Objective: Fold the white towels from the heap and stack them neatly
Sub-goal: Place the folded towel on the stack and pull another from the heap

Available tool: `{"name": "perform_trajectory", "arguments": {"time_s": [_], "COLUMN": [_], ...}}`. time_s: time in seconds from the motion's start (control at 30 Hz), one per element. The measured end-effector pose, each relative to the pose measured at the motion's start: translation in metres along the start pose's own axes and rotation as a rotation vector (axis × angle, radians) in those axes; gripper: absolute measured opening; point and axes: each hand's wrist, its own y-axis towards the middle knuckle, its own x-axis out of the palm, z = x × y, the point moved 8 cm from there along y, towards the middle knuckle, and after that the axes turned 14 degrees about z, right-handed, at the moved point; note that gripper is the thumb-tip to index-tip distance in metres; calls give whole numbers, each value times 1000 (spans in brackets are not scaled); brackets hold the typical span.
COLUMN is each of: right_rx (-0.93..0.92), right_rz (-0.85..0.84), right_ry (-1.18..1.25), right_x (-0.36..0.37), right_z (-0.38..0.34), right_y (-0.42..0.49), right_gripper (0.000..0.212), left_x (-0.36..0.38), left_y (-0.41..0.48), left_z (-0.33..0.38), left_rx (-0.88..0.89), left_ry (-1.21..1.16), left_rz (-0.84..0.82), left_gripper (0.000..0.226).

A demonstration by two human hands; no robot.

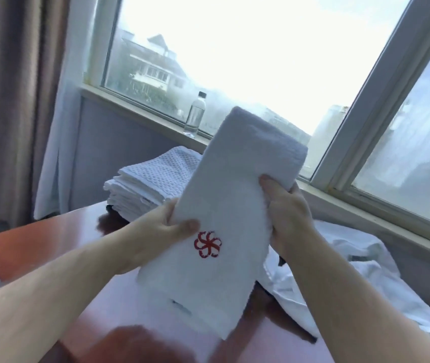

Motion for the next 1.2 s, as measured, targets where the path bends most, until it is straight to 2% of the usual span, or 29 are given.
{"name": "perform_trajectory", "arguments": {"time_s": [0.07, 0.17, 0.33, 0.5, 0.6, 0.83, 0.93, 1.07, 1.2], "right_rx": [21, 36, 100, 135, 129, 158, 180, 217, 120], "right_rz": [-6, 3, -21, -89, -68, -123, -95, -120, -55], "right_ry": [36, 78, 77, 92, 71, -9, -112, -547, -622], "right_x": [28, 63, 118, 167, 187, 219, 220, 201, 193], "right_z": [8, 24, 53, 67, 68, 92, 112, 161, 167], "right_y": [16, 41, 83, 128, 157, 207, 223, 228, 237], "right_gripper": [27, 24, 17, 15, 13, 25, 22, 33, 40], "left_x": [-26, -50, -108, -142, -155, -183, -196, -209, -215], "left_y": [11, 15, 44, 97, 134, 193, 202, 202, 204], "left_z": [8, 5, 20, 40, 51, 55, 39, 14, 17], "left_rx": [-25, -85, -11, 8, 10, 12, -72, -170, -119], "left_ry": [11, 25, 141, 190, 228, 363, 422, 747, 695], "left_rz": [62, 26, 187, 256, 318, 501, 555, 637, 695], "left_gripper": [57, 52, 51, 37, 31, 25, 29, 29, 29]}}
